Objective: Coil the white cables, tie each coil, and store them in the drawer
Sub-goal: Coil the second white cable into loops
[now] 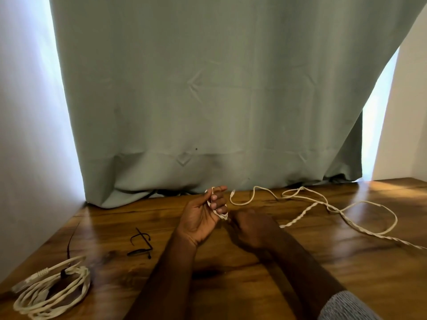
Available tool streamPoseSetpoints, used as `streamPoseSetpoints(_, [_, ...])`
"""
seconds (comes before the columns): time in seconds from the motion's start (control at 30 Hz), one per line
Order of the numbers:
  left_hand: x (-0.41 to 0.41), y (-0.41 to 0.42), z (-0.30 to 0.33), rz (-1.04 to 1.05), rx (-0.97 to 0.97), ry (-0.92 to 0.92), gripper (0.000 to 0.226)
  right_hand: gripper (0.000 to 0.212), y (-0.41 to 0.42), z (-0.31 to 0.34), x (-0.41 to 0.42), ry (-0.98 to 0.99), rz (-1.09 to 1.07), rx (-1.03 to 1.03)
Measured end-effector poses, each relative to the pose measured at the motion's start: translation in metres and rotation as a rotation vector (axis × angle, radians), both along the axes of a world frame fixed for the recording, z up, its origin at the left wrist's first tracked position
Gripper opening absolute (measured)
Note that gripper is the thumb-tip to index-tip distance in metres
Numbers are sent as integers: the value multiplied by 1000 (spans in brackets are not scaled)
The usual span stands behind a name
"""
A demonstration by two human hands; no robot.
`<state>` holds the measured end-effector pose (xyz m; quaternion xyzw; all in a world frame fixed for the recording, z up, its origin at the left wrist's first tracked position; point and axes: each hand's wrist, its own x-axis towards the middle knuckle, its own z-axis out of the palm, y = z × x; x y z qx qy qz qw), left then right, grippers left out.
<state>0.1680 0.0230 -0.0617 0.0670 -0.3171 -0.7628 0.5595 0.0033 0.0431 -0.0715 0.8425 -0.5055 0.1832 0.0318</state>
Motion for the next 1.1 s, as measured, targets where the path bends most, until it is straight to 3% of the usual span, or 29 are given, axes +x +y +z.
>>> streamPoseSetpoints(0.23, [-2, -2, 4, 186, 39, 17, 19, 35, 6, 8, 9, 124, 61, 61])
streamPoseSetpoints(0.37, [-3, -4, 6, 283, 40, -41, 25, 29, 11, 14, 6, 156, 72, 34])
streamPoseSetpoints(0.6, [-4, -3, 2, 337, 29, -294, 21, 32, 7, 22, -8, 126, 45, -88])
streamPoseSetpoints(0.73, [-8, 3, -2, 364, -42, -653, 29, 28, 2, 24, -19, -12, 119, -238])
streamPoseSetpoints(0.87, [-10, 8, -5, 239, -159, -919, 26, 29, -5, 27, -30, -218, 204, -279])
streamPoseSetpoints(0.97, [-8, 7, -6, 68, -144, -924, 24, 25, -6, 26, -31, -363, 278, -253])
streamPoseSetpoints(1.1, [-7, 3, -3, -281, -123, -791, 68, 11, -8, 22, -30, -527, 312, -173])
